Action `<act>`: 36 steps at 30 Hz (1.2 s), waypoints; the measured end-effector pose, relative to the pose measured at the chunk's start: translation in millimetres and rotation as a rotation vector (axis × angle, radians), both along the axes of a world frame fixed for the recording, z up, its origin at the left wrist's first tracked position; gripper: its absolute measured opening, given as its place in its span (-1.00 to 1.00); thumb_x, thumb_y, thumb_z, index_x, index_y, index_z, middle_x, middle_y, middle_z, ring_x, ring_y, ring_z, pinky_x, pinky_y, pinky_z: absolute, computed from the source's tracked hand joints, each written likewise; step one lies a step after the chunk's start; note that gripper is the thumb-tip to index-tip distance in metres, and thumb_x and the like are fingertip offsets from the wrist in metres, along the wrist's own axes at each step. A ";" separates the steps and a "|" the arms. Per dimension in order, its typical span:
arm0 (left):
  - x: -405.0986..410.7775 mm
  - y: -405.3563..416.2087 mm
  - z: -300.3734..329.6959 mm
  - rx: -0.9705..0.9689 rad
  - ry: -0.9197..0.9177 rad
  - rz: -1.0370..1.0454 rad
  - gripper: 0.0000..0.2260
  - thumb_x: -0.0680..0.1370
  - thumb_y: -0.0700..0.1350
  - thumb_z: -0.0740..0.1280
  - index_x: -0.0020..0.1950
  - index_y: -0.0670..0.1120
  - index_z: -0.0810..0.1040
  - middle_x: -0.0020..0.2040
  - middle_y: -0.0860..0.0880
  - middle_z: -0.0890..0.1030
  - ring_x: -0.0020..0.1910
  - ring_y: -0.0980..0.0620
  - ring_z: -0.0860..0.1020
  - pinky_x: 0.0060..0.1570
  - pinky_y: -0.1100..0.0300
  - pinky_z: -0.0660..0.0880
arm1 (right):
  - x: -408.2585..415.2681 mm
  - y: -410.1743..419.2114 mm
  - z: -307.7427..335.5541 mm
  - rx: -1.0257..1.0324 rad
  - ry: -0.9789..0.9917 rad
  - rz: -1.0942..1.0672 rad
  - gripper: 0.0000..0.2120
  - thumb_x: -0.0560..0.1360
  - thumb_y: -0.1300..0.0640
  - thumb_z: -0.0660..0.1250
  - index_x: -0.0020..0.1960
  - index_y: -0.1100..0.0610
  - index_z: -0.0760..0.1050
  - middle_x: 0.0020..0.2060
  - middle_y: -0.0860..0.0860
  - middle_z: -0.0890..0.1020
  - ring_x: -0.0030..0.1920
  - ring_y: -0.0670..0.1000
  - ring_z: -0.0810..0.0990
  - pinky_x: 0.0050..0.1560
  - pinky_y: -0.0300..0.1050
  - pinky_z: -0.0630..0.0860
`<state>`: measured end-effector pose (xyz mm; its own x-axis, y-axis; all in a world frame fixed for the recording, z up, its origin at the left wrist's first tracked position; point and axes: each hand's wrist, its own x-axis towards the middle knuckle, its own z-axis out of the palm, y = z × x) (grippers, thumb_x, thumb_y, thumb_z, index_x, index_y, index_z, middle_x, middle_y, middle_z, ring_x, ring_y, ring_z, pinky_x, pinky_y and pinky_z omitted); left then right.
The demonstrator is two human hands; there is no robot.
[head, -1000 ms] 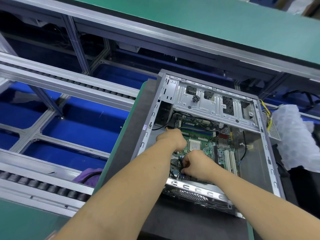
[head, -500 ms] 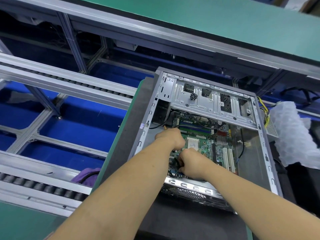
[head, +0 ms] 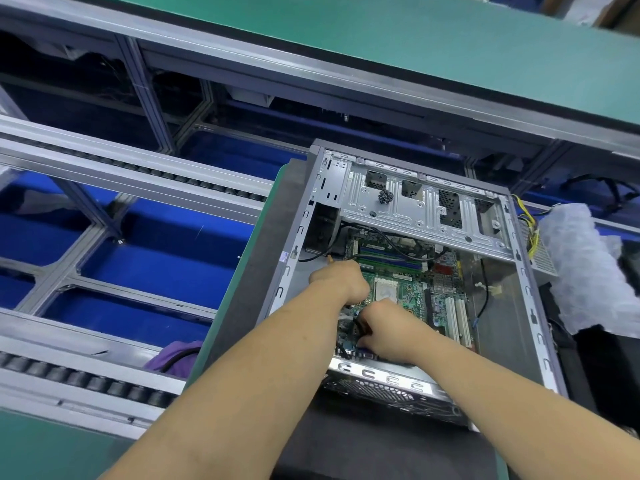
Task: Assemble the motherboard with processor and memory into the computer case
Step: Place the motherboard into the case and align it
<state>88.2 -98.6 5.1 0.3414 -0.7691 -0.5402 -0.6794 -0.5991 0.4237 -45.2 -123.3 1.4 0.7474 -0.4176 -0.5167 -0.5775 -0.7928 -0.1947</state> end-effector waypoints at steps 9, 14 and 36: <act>-0.5 -1.9 -1.4 -0.005 0.004 0.001 -0.89 0.54 -0.14 0.22 -0.19 -0.10 0.40 -0.17 -0.08 0.50 -0.09 -0.12 0.56 -0.10 0.07 0.47 | 4.4 3.1 -0.8 -0.012 0.026 0.013 -0.77 0.49 0.19 0.44 -0.27 0.21 0.45 -0.38 0.08 0.47 -0.37 0.07 0.43 -0.35 -0.09 0.41; -0.9 -0.9 1.1 0.005 0.014 0.000 -0.89 0.52 -0.15 0.22 -0.20 -0.10 0.41 -0.19 -0.08 0.49 -0.05 -0.12 0.58 -0.10 0.07 0.47 | 7.9 6.8 2.0 -0.005 0.042 -0.014 -0.81 0.48 0.23 0.43 -0.25 0.23 0.48 -0.37 0.10 0.48 -0.37 0.07 0.41 -0.42 -0.14 0.33; -24.9 9.0 24.6 -0.148 -0.302 -0.013 -0.86 0.58 -0.08 0.22 0.00 -0.10 0.52 -0.07 -0.07 0.60 -0.15 -0.10 0.53 -0.22 0.13 0.42 | -79.1 -61.4 21.7 -0.221 0.052 -0.636 -0.89 0.59 0.28 0.21 -0.09 0.19 0.48 -0.04 0.13 0.63 -0.08 0.14 0.62 -0.20 -0.04 0.55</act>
<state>63.4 -89.6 29.7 0.4589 -0.8370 -0.2982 -0.7948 -0.5367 0.2834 -124.3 -184.7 23.0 0.2976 -0.8681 -0.3972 -0.9493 -0.3134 -0.0263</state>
